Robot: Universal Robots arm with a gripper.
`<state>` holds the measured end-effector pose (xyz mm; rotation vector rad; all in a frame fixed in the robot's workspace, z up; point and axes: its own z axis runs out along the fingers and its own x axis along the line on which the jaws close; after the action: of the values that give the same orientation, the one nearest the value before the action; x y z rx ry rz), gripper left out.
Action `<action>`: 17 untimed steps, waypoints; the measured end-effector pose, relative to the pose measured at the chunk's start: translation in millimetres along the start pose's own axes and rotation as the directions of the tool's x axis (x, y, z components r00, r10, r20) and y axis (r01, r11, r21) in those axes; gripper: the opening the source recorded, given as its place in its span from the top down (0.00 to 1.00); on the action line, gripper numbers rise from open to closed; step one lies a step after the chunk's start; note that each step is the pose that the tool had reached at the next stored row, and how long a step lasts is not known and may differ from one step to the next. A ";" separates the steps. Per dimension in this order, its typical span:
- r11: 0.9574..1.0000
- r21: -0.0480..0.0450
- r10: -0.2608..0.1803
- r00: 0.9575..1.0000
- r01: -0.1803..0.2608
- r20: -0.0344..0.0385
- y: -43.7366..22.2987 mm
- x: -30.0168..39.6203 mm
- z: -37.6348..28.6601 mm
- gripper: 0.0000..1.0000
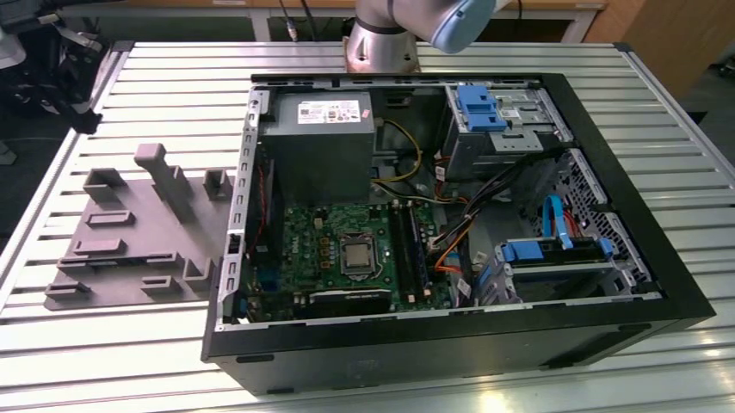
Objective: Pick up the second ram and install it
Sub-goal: 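Reach for the second ram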
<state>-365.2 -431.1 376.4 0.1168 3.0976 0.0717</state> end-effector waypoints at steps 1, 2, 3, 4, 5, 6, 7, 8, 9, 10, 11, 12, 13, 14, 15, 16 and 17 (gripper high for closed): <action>1.000 0.000 0.000 1.000 0.000 0.000 -0.9 0.1 0.6 0.89; 1.000 0.000 0.000 1.000 0.000 0.000 -1.8 0.1 1.1 0.89; 1.000 0.000 0.000 1.000 0.000 0.000 -2.8 0.2 1.8 0.89; 1.000 0.000 0.000 1.000 0.000 0.000 -3.7 0.3 2.4 0.89; 1.000 0.000 0.000 1.000 0.000 0.000 -4.7 0.4 3.0 0.89; 1.000 0.000 0.000 1.000 0.000 0.000 -5.6 0.5 3.7 0.89; 1.000 0.000 0.000 1.000 0.000 0.000 -6.5 0.6 4.4 0.89; 1.000 0.000 0.000 1.000 0.000 0.000 -7.4 0.7 5.1 0.89; 1.000 0.000 0.000 1.000 0.000 0.000 -8.2 0.8 5.9 0.89; 1.000 0.000 0.000 1.000 0.000 0.000 -9.2 0.9 6.7 0.89; 1.000 0.000 0.000 1.000 0.000 0.000 -10.1 1.0 7.5 0.89; 1.000 0.000 0.000 1.000 0.000 0.000 -11.0 1.1 8.4 0.89; 1.000 0.000 0.000 1.000 0.000 0.000 -11.8 1.2 9.1 0.89; 1.000 0.000 0.000 1.000 0.000 0.000 -12.6 1.2 9.8 0.89; 1.000 0.000 0.000 1.000 0.000 0.000 -13.3 1.3 10.5 0.89; 1.000 0.000 0.000 1.000 0.000 0.000 -14.0 1.4 11.2 0.89; 1.000 0.000 0.000 1.000 0.000 0.000 -14.6 1.4 11.7 0.89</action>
<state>-367.1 -445.0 363.9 0.1168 3.0976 0.0717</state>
